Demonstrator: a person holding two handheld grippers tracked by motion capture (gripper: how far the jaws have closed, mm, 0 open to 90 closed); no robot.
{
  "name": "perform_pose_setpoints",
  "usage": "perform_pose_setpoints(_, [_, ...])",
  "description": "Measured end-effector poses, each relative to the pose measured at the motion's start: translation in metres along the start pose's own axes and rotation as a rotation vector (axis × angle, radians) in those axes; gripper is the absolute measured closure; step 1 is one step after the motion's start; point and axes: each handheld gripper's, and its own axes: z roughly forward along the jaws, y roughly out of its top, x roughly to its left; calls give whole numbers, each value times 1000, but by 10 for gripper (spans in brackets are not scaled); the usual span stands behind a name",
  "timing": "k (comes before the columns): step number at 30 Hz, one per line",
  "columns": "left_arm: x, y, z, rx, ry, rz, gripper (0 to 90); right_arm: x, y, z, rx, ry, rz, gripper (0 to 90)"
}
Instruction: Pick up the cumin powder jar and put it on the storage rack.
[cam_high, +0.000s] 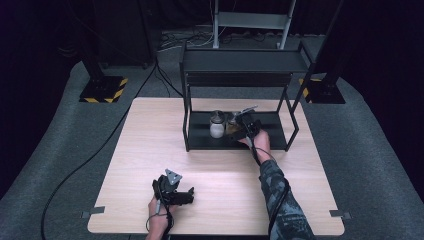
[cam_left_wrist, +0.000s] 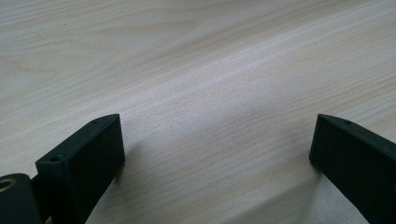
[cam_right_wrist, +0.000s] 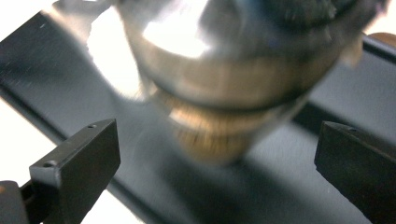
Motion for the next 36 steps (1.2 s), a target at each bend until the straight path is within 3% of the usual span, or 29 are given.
perform_pose_setpoints(7, [0,0,0,-1,2,1,29,6,-18,-16,21,3,-27,0])
perform_pose_setpoints(15, [-2,0,0,-3,6,3,29,16,-55,-42,2,-4,-53,0])
perform_pose_setpoints(19, [-2,0,0,-4,9,6,29,33,-76,-51,4,-80,-90,0])
perform_pose_setpoints(28, [-3,-1,0,-6,10,6,30,47,-138,-72,-64,-113,-71,0])
perform_pose_setpoints(36, [-2,0,0,-3,8,6,30,48,-175,-85,-54,-121,-21,0])
